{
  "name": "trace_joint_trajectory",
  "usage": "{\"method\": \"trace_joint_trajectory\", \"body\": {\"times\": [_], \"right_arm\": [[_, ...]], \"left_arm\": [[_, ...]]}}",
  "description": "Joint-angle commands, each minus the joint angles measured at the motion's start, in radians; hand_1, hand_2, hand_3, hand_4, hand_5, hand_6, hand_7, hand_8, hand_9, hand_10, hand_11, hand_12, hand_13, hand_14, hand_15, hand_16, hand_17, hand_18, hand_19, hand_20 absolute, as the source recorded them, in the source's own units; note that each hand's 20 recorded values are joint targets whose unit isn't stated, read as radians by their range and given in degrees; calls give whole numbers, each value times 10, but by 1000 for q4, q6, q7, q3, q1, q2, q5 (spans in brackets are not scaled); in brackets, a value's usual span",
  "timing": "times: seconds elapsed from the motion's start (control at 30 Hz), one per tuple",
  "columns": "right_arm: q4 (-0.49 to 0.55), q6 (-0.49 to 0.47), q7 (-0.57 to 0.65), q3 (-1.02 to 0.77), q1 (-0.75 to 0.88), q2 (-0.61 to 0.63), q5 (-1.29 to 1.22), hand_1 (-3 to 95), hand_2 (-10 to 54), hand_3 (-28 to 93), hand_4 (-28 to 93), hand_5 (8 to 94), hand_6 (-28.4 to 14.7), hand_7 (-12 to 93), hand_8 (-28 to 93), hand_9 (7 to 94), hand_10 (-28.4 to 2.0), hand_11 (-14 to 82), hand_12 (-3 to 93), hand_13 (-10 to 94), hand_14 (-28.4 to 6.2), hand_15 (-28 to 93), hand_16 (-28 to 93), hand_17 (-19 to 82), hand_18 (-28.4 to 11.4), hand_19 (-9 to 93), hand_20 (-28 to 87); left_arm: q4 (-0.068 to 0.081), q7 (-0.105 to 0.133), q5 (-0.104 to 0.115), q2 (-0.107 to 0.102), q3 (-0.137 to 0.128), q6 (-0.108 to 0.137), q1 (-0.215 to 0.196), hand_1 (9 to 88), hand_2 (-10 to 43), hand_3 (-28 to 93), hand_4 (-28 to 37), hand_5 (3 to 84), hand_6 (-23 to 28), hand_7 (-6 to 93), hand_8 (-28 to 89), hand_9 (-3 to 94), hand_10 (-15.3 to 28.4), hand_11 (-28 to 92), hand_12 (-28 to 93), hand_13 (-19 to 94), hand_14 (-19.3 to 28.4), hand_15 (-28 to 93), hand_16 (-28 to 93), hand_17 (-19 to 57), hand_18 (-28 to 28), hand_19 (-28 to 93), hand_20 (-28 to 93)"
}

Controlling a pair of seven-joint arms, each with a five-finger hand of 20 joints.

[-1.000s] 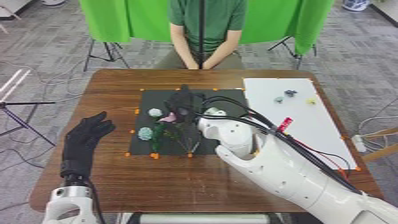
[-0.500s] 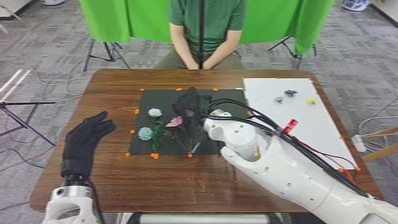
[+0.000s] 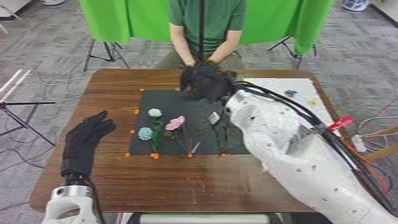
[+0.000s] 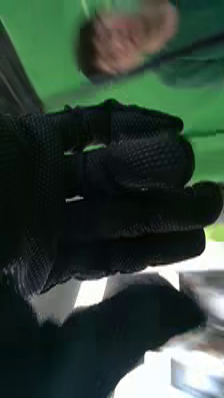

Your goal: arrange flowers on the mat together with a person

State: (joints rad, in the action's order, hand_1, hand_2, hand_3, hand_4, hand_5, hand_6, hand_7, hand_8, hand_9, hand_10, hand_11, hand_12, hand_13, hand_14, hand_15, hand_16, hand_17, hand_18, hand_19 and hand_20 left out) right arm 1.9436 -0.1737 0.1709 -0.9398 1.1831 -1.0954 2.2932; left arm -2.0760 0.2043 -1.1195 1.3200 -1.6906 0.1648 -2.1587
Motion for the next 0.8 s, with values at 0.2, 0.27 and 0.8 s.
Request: {"method": "trace_joint_trajectory", "body": {"times": [0.2, 0.27, 0.8], "right_arm": [[163, 109, -276, -631, 704, -200, -1301, 159, 35, 717, -153, 593, -4, 140, -84, 599, -156, 89, 180, 485, -149, 152, 268, 230, -165, 218, 338], [171, 114, -335, -674, 775, -251, -1228, 115, 46, 732, -160, 511, 3, 96, -75, 516, -156, 65, 162, 397, -145, 111, 236, 216, -165, 133, 306], [201, 125, -421, -746, 920, -328, -1145, 36, 49, 786, -185, 428, 18, 95, -82, 442, -143, 52, 115, 324, -133, 100, 130, 192, -166, 63, 267]], "left_arm": [[17, 24, -26, 19, 7, -23, 10, 230, 77, 664, -280, 480, 53, 153, -60, 485, 144, 221, 139, 405, 200, 271, 10, 64, 156, 148, 174], [24, 37, -19, 15, 28, -18, 22, 230, 75, 666, -280, 480, 53, 153, -61, 486, 144, 220, 139, 407, 201, 275, 8, 68, 154, 145, 172], [53, 50, -63, 5, 67, -96, 87, 235, 68, 667, -270, 484, 54, 150, -62, 489, 144, 219, 138, 404, 199, 254, 5, 73, 139, 114, 174]]}}
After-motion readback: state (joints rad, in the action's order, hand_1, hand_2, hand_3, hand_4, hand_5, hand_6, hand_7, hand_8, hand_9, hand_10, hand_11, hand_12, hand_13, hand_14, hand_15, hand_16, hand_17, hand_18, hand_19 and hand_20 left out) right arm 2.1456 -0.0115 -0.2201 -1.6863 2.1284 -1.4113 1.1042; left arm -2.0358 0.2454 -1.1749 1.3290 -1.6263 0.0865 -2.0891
